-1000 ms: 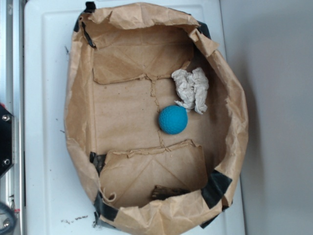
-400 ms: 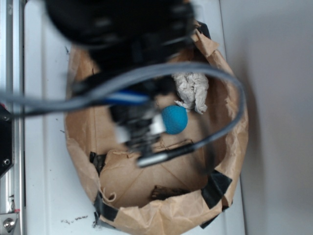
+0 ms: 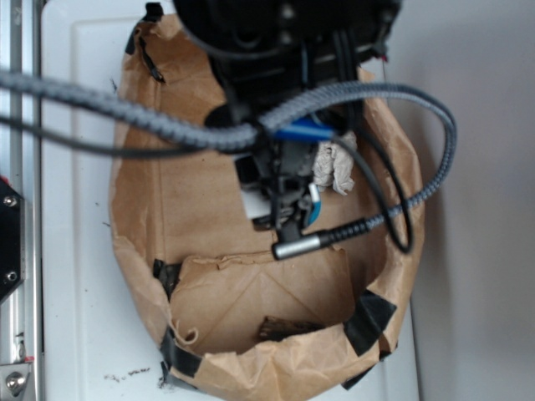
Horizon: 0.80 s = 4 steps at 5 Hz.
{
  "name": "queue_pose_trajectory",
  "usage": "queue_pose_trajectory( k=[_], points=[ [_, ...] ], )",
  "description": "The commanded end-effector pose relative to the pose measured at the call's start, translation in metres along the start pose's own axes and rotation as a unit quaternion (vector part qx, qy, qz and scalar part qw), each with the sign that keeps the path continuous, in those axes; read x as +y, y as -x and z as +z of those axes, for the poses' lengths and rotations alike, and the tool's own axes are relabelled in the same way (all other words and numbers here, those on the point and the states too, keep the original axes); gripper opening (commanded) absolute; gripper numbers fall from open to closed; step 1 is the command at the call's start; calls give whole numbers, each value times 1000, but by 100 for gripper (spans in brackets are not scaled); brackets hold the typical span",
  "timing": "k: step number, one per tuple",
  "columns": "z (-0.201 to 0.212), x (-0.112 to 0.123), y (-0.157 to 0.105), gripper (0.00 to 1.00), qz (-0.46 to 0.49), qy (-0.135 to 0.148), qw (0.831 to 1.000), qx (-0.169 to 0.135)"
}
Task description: Grab the white paper.
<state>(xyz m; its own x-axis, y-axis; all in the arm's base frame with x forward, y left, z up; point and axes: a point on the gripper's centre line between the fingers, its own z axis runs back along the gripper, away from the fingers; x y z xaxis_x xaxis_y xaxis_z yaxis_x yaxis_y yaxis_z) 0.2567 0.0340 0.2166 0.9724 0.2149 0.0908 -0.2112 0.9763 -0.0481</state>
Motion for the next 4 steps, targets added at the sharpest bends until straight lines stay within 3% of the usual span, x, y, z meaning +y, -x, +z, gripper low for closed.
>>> queue_pose_trajectory(
  k=[1,2,4],
  points=[
    [-23,14,-8,100,22,5,997,-68],
    [-51,17,-11,100,27,9,996,-85],
    [-96,24,-21,100,18,-17,997,-68]
  ],
)
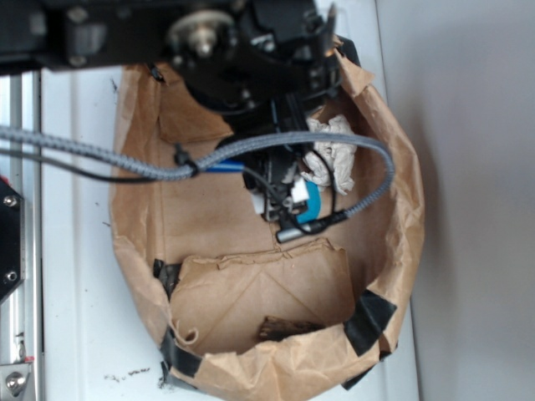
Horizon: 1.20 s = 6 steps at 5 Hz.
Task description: Grab the white paper.
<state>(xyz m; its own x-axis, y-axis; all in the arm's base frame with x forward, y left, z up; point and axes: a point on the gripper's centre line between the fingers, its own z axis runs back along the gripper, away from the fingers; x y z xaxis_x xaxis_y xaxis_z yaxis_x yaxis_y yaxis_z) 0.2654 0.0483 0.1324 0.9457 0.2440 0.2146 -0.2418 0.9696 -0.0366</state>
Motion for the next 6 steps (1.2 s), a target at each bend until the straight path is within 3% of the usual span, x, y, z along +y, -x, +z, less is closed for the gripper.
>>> queue_pose_trajectory(
  k=[1,2,4,6],
  points=[
    [-32,12,-33,100,10,-13,1000,9],
    [-45,15,-44,100,-12,-14,1000,-11],
    [-43,11,-60,100,42,27,998,-42],
    [-68,2,-66,100,151,39,987,-24]
  ],
)
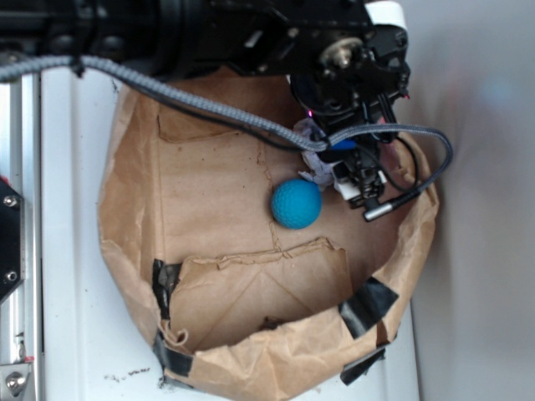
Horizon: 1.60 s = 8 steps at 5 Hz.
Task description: Grab the white paper.
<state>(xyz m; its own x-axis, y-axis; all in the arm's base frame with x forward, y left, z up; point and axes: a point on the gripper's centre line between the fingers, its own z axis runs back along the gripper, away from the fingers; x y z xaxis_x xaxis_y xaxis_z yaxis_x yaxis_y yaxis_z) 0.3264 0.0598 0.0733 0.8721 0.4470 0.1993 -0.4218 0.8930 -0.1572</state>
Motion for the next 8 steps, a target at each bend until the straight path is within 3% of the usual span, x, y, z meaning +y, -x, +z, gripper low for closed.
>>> queue_pose_trajectory(
  k=[1,3,4,5,6,7,8],
  points=[
    [-16,-12,-13,100,25,-14,999,-24],
    [-52,-29,31,100,-36,-98,993,-50],
    [-47,-29,43,0,-43,-93,993,-59],
    [-47,-30,40,0,-49,-91,993,-60],
    [-25,-29,44,0,-53,-64,994,-75],
    [27,-24,40,0,-66,-19,993,-98],
    [74,-21,37,0,-69,22,993,-88]
  ],
)
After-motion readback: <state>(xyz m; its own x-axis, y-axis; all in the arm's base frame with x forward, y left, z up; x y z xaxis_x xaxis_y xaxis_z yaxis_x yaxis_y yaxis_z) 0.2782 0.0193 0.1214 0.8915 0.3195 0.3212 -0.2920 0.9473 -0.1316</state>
